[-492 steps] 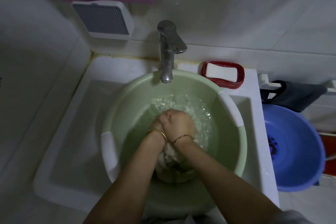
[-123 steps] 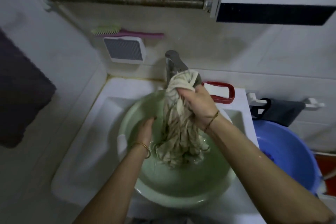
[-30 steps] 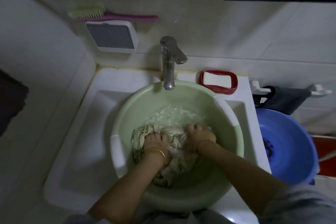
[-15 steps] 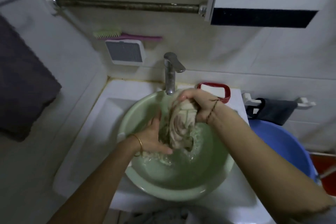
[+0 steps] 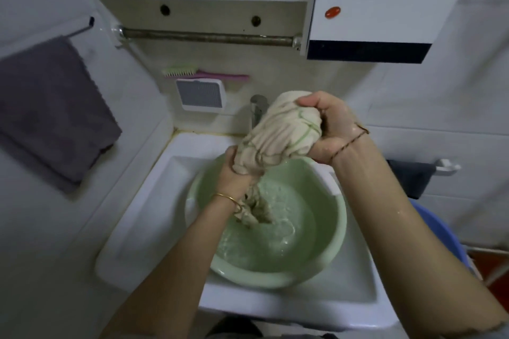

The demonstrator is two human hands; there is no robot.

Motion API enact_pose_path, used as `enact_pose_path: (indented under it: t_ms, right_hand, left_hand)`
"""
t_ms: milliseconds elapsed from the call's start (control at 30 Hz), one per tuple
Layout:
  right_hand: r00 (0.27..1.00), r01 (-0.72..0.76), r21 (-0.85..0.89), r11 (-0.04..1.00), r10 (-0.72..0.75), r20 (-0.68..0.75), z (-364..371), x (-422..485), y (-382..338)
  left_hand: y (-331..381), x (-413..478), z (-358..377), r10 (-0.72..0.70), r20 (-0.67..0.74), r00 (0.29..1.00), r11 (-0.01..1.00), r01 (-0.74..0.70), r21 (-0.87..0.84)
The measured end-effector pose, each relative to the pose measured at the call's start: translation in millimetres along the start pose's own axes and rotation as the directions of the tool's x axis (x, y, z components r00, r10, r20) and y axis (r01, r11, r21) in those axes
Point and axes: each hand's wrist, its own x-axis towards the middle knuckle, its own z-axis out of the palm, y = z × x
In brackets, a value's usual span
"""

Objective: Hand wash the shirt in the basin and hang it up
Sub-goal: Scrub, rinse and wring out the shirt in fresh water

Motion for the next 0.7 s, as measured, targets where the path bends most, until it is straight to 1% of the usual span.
enact_pose_path:
  t_ms: [33, 100, 167, 200, 267, 333, 367, 400, 433, 467, 500, 533, 567, 600, 633, 667, 700]
  right_hand:
    - [1.000, 0.014, -0.014, 1.000, -0.014, -0.025, -11.4, -3.3, 0.8]
    - [0.998, 0.036, 0.011, 0.999, -0.036, -0.052, -42.2, -4.3, 8.8]
    - [0.983, 0.030, 0.050, 0.998, -0.021, -0.181, -73.0, 0.0, 27.0]
    - [0.964, 0.007, 0.031, 1.000, 0.002, -0.266, -86.2, 4.8, 37.2]
    - [0.898, -0.111, -0.068, 0.992, 0.071, -0.433, -101.7, 8.0, 59.8]
    - [0.821, -0.295, -0.183, 0.938, 0.150, -0.551, -105.4, 7.3, 81.8]
    - [0.790, -0.350, -0.155, 0.924, 0.202, -0.579, -106.2, 8.9, 90.4]
    - [0.777, -0.362, -0.045, 0.931, 0.275, -0.566, -105.0, 10.4, 98.0]
    - [0.792, -0.341, 0.108, 0.934, 0.347, -0.503, -101.7, 13.2, 106.7]
    - [0.817, -0.324, 0.218, 0.921, 0.388, -0.427, -98.7, 19.0, 113.7]
    - [0.842, -0.317, 0.287, 0.904, 0.407, -0.353, -91.5, 23.8, 120.1]
    - [0.875, -0.306, 0.361, 0.881, 0.410, -0.258, -91.5, 32.6, 127.8]
    - [0.898, -0.293, 0.393, 0.872, 0.392, -0.201, -88.8, 40.6, 136.5]
    - [0.919, -0.274, 0.400, 0.875, 0.360, -0.160, -80.7, 44.5, 143.1]
    - [0.927, -0.241, 0.390, 0.889, 0.330, -0.180, -75.9, 49.7, 149.2]
    - [0.928, -0.173, 0.389, 0.905, 0.282, -0.243, -71.8, 54.5, 152.4]
    - [0.927, -0.077, 0.402, 0.912, 0.214, -0.307, -72.5, 60.9, 155.8]
  left_hand:
    - [3.1, 2.8, -2.0, 0.021, 0.001, 1.000, 1.000, -0.021, -0.017]
    - [8.1, 11.3, -4.0, 0.018, -0.054, 0.998, 1.000, -0.020, -0.024]
    - [19.2, 22.4, -2.6, 0.016, -0.103, 0.995, 0.998, -0.010, 0.054]
    - [24.6, 27.5, -1.6, 0.038, -0.110, 0.993, 0.993, -0.025, 0.114]
    - [36.9, 35.8, 2.2, 0.133, -0.064, 0.989, 0.955, -0.111, 0.276]
    - [43.1, 39.9, 5.3, 0.238, 0.067, 0.969, 0.895, -0.246, 0.372]
    - [45.2, 39.3, 7.3, 0.289, 0.139, 0.947, 0.837, -0.320, 0.444]
    - [45.4, 34.9, 9.8, 0.339, 0.204, 0.918, 0.748, -0.395, 0.534]
    - [45.2, 28.2, 11.5, 0.383, 0.265, 0.885, 0.655, -0.463, 0.598]
    - [43.7, 22.2, 12.7, 0.406, 0.324, 0.855, 0.592, -0.516, 0.619]
    - [42.5, 16.3, 13.8, 0.417, 0.376, 0.827, 0.554, -0.559, 0.616]
    - [40.9, 10.9, 15.0, 0.410, 0.420, 0.810, 0.556, -0.587, 0.588]
    - [41.4, 4.6, 15.7, 0.374, 0.432, 0.820, 0.641, -0.566, 0.518]
    - [45.3, -2.8, 15.8, 0.308, 0.397, 0.865, 0.804, -0.460, 0.378]
    - [50.0, -10.1, 15.5, 0.205, 0.367, 0.908, 0.932, -0.295, 0.210]
    - [49.3, -14.7, 15.1, 0.101, 0.357, 0.929, 0.991, -0.127, 0.050]
    - [46.2, -19.4, 13.4, 0.030, 0.361, 0.932, 0.999, -0.017, -0.040]
